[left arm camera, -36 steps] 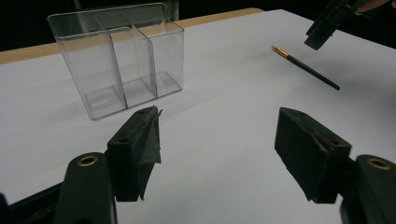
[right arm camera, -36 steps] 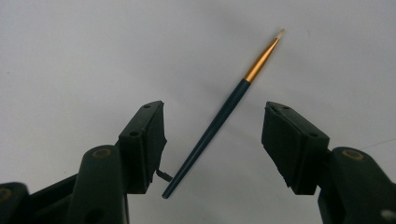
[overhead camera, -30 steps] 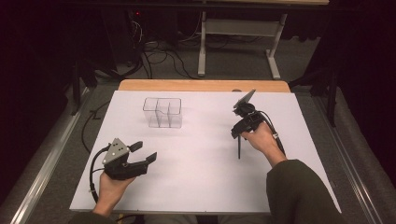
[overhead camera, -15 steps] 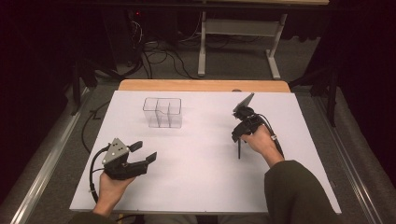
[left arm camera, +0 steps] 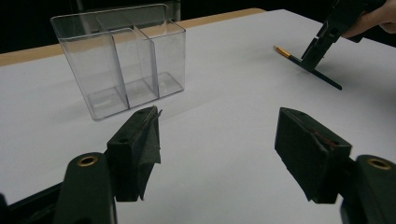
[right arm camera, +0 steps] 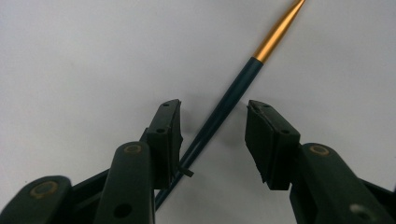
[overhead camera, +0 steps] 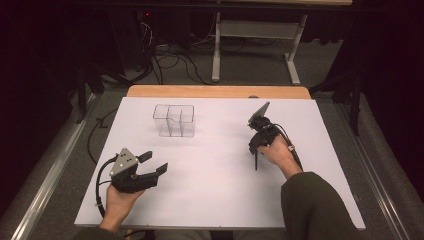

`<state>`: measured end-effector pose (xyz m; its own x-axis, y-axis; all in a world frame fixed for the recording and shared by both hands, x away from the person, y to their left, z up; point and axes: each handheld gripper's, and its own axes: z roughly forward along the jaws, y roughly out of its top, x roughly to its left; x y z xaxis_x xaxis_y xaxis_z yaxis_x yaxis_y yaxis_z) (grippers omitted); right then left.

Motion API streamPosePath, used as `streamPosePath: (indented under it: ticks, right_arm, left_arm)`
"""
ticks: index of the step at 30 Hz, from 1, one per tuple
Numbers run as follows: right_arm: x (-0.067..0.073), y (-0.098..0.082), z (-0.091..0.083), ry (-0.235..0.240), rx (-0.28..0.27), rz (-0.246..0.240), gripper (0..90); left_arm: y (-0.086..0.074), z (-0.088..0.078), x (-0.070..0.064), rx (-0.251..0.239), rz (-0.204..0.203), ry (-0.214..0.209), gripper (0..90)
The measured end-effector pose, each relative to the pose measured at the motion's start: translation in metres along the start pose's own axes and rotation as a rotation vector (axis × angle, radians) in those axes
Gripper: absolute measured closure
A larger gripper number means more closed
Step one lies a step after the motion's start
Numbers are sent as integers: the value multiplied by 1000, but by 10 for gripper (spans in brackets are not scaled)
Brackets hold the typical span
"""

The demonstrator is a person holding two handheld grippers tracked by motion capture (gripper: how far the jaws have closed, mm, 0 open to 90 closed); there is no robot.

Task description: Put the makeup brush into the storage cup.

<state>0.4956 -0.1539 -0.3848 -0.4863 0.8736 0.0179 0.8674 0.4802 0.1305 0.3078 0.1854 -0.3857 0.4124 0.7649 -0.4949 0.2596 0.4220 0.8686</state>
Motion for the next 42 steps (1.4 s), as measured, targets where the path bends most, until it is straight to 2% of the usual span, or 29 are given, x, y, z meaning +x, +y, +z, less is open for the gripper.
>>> streamPosePath:
  ticks: [4, 5, 10, 18, 24, 26, 30, 33, 36, 37, 42]
  right_arm:
    - [1, 0, 2, -6, 11, 7, 600]
    - [1, 0, 2, -6, 8, -6, 605]
    - [2, 1, 4, -12, 16, -11, 628]
    - [7, 0, 6, -68, 22, -41, 697]
    - [7, -1, 6, -67, 25, -49, 746]
    - [8, -1, 5, -65, 31, -34, 761]
    - [6, -2, 6, -67, 23, -50, 799]
    - [6, -3, 5, -64, 27, -36, 829]
    - [6, -3, 5, -67, 26, -38, 838]
    - [5, -3, 5, -67, 21, -53, 841]
    - [4, -4, 5, -57, 15, -47, 847]
  left_arm:
    - [0, 0, 0, 0, 7, 3, 307]
    - [0, 0, 0, 0, 7, 4, 307]
    - [0, 0, 0, -2, 7, 5, 307]
    - [0, -1, 0, -2, 10, 5, 307]
    - [0, -1, -1, -2, 8, 3, 307]
    - [0, -1, -1, -1, 10, 3, 307]
    - [0, -1, -1, 2, 11, 2, 307]
    - [-1, -1, -1, 6, 14, 1, 307]
    - [-1, -1, 0, 3, 12, 3, 307]
    - [-1, -1, 0, 3, 12, 3, 307]
    - [-1, -1, -1, 7, 15, 1, 307]
